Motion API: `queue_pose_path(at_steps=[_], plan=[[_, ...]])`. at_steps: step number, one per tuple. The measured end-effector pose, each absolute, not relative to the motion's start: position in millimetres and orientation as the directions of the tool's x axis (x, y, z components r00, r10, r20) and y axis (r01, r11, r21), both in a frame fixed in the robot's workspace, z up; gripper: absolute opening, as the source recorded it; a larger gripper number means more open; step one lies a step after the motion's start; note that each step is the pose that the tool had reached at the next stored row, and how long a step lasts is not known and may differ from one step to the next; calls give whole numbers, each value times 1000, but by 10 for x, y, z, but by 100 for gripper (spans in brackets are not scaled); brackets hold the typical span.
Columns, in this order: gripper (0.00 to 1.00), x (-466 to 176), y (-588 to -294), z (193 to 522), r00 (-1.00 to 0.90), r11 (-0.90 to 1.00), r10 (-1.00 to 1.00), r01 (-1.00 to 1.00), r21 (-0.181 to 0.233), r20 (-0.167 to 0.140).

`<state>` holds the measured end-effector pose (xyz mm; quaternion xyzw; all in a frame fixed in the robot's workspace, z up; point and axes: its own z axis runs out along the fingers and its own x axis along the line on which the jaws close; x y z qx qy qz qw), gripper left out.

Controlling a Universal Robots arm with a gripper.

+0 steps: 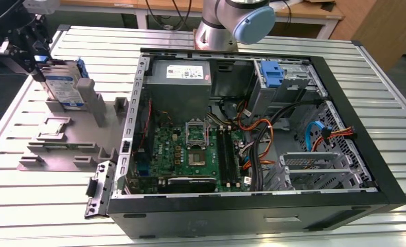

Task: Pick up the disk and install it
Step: 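Pick up the disk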

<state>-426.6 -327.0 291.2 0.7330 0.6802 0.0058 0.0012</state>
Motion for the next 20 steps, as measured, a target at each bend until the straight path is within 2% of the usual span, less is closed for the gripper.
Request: queue_pose_path(at_steps=[10, 12, 13, 20], plan=[[56, -4266, -3270, 2891, 77, -77, 997, 997, 7, 7], [55, -4266, -3270, 2887, 77, -77, 997, 997, 7, 7], [48, -4266, -3271, 2886, 77, -77, 997, 997, 7, 7], [48, -4266, -3261, 2877, 77, -77, 997, 997, 7, 7]])
